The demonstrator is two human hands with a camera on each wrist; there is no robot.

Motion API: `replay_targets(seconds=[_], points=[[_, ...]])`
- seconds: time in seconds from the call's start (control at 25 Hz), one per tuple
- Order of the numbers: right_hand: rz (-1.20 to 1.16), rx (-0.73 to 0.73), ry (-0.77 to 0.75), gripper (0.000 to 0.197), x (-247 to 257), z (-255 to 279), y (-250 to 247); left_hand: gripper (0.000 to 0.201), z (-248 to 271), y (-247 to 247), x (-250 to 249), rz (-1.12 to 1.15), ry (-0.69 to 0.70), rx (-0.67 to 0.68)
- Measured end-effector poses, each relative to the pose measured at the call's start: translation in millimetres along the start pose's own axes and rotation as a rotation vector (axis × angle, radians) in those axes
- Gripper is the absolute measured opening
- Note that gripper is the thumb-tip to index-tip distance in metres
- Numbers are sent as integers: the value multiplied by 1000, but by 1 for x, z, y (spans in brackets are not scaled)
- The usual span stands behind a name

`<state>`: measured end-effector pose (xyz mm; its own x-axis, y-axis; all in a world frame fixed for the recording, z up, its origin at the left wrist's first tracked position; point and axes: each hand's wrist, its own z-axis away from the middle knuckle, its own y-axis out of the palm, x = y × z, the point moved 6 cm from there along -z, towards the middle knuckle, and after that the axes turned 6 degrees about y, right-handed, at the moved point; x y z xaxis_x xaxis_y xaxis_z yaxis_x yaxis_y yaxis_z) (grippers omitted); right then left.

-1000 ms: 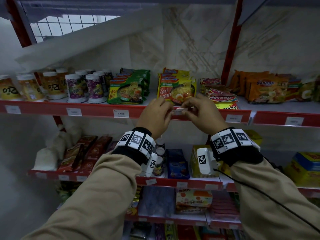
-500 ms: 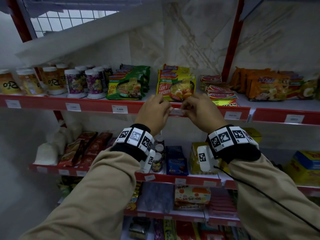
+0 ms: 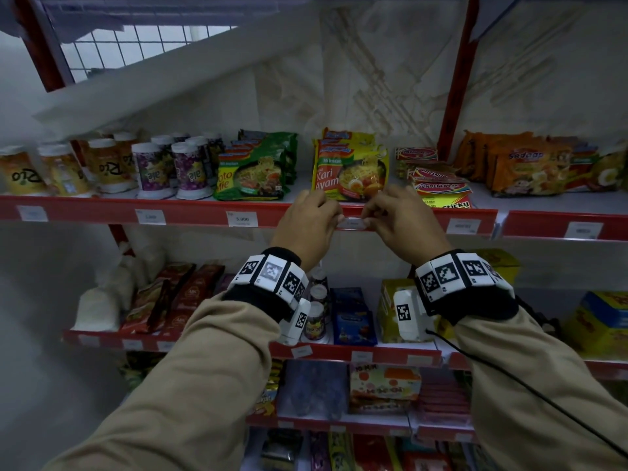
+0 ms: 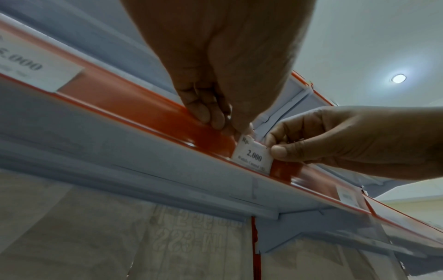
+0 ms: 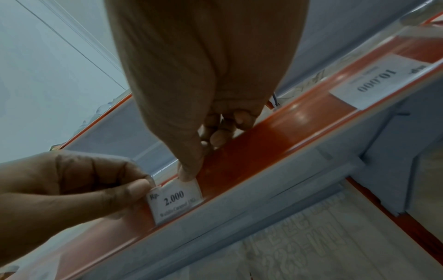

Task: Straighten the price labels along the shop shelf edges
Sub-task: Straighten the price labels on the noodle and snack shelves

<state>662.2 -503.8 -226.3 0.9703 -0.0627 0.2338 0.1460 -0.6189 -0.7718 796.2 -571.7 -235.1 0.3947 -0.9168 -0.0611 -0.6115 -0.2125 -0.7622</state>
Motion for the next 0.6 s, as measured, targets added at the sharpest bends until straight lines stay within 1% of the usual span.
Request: replay_targets(seconds=[0.08,0.16,0.32,0.4,0.48,0.6], points=[[-3,-1,15,7,0,1,0,28,-2,0,1,7,0,8],[-33,-25,19,11,1,2,-2,27,-2,-2,2,31,15,-17],[-54,-58,54,16,-4,4,-5,19,5,-7,1,97,107,-147],[-43,-72,75,16,-7,6,-6,15,8,-7,2,111,121,-181],[-32,-100,106,17,-12,11,-9,13,8,-7,3,122,122,-184],[-2,-146,145,17,-28,23,-20,14,6,-8,2,109,107,-174]])
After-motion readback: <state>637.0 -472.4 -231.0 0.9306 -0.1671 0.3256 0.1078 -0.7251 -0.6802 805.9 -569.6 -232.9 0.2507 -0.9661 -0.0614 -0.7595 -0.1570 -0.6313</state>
